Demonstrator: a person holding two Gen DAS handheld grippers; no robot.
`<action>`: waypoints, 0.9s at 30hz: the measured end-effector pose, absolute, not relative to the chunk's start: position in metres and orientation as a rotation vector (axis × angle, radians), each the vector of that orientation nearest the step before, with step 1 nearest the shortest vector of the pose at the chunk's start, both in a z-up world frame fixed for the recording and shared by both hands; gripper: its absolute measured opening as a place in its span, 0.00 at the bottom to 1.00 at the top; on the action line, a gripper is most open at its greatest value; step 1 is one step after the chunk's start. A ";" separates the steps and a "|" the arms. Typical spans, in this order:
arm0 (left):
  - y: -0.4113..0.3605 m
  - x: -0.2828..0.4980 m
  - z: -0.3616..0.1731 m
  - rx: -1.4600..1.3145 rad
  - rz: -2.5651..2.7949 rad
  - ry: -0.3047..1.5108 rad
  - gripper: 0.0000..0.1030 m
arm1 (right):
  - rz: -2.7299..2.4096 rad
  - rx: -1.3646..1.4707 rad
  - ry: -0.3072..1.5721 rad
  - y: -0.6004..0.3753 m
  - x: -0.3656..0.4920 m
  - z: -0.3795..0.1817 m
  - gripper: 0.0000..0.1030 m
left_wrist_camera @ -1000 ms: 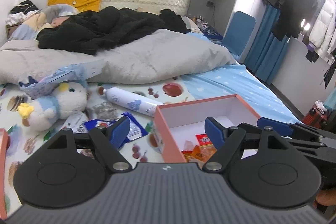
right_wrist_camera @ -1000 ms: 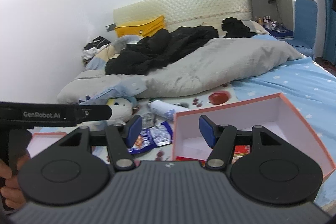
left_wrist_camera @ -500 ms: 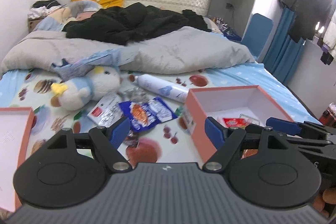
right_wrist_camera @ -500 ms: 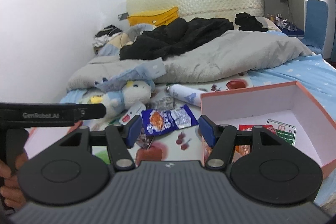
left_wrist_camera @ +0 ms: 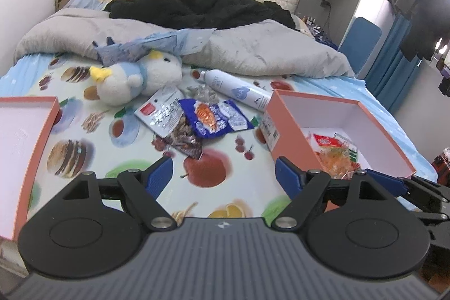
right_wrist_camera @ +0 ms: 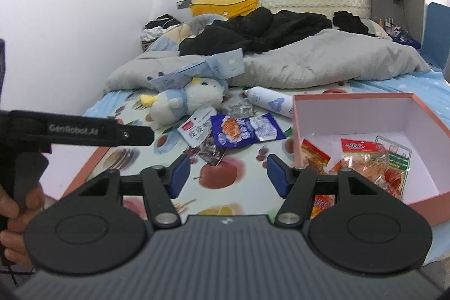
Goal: Organize snacks
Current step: 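Withdraw both tools from the box back toward the snack pile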
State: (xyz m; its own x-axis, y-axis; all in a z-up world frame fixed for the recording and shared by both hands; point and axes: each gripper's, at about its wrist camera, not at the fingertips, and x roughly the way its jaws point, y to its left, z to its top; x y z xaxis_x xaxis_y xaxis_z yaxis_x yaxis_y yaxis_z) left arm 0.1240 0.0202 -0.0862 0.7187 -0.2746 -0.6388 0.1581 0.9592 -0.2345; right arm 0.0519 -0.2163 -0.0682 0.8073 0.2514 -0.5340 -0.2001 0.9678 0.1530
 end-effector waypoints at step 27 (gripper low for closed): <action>0.069 0.235 -0.196 -0.246 -0.165 0.889 0.82 | 0.257 -0.078 0.749 -0.159 0.164 -0.151 0.61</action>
